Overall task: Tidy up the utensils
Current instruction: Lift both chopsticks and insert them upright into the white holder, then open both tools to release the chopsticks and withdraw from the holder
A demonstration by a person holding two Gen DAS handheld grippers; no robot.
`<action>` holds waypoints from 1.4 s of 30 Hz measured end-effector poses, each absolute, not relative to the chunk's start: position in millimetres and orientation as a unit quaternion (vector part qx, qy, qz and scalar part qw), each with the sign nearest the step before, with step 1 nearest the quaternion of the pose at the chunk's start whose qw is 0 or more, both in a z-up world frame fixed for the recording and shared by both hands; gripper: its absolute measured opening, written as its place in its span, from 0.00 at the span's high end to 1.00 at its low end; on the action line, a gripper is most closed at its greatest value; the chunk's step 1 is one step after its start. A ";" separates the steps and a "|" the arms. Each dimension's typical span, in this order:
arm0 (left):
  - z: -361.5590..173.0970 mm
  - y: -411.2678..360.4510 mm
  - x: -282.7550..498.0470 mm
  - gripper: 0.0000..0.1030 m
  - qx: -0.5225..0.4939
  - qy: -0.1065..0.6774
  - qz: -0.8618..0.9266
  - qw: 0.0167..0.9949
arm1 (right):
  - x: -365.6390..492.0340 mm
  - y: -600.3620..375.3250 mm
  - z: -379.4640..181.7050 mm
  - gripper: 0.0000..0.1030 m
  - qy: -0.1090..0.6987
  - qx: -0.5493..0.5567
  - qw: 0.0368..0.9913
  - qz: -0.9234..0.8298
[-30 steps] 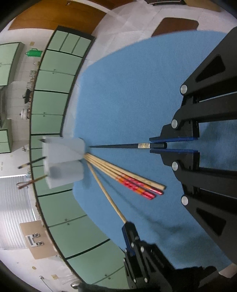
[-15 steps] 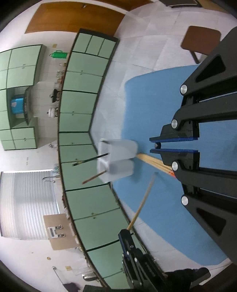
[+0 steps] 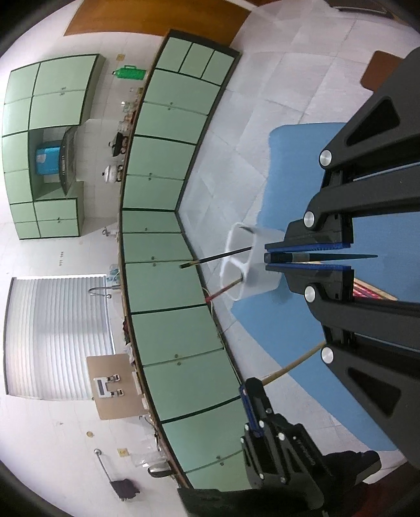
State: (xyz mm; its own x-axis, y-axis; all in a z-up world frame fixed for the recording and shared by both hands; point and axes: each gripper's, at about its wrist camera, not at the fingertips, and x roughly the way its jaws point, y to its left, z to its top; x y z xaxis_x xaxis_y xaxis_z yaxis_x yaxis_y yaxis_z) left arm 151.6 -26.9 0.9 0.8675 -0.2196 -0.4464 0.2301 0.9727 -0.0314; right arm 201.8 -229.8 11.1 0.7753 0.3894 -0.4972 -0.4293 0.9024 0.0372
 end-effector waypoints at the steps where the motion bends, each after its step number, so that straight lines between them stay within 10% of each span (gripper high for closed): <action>1: 4.9 -25.1 154.0 0.94 0.012 0.225 -0.116 0.967 | 205.0 -228.9 16.6 0.94 0.250 -0.039 0.942 0.219; 18: 103.7 -15.6 256.6 0.94 0.023 0.102 -0.074 0.992 | 309.0 -214.8 98.5 0.94 0.159 0.017 0.964 0.211; 32: 35.7 -22.6 350.5 0.93 0.010 0.182 -0.087 0.979 | 389.3 -186.2 31.1 0.93 0.226 -0.005 0.955 0.191; 42: 42.2 -6.7 319.7 0.67 0.002 0.163 -0.084 0.983 | 366.4 -211.5 23.6 0.70 0.224 0.010 0.959 0.174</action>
